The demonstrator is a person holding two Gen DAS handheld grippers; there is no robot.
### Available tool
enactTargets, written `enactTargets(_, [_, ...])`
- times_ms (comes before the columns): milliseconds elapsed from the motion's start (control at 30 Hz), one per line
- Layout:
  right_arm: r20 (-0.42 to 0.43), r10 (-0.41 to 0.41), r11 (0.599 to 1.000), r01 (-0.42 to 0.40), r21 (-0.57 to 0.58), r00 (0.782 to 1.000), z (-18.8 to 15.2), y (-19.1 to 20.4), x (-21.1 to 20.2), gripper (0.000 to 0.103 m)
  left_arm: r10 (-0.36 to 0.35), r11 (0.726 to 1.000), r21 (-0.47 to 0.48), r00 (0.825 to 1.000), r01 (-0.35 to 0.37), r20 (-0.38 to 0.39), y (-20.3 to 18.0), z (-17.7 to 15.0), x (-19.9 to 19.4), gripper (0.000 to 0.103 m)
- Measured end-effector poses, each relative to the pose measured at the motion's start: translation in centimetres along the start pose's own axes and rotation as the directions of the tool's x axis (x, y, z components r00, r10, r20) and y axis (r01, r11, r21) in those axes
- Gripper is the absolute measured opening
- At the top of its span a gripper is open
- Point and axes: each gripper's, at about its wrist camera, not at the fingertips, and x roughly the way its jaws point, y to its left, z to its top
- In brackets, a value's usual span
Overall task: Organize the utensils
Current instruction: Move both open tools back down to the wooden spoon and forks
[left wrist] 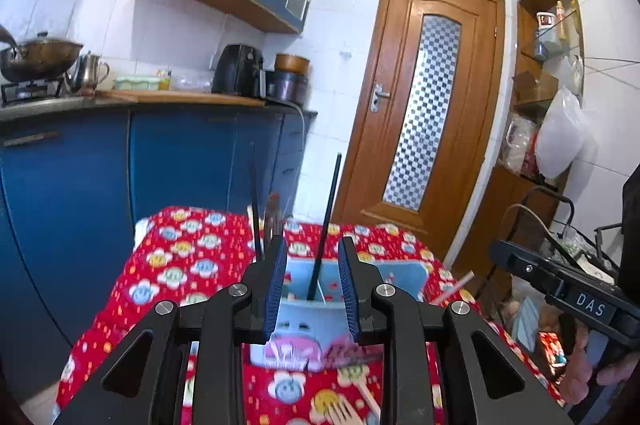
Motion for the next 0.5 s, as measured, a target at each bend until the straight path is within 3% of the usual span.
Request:
enactTargets(233, [-0.043, 0.021, 1.0, -0.02, 0.023, 0.999, -2.2, 0.4, -1.4, 0.032, 0.011, 1.0, -0.005, 0.996, -0.012, -0.088, 0.2, -1.3, -1.7, 0.027])
enactTargets(500, [-0.097, 0.047, 0.998, -0.042, 0.05, 0.994, -4.8, 0.6, -2.0, 0.035, 0.003, 1.0, 0.009, 0.98, -0.001, -0.198, 0.2, -3.1, -2.3, 0.027])
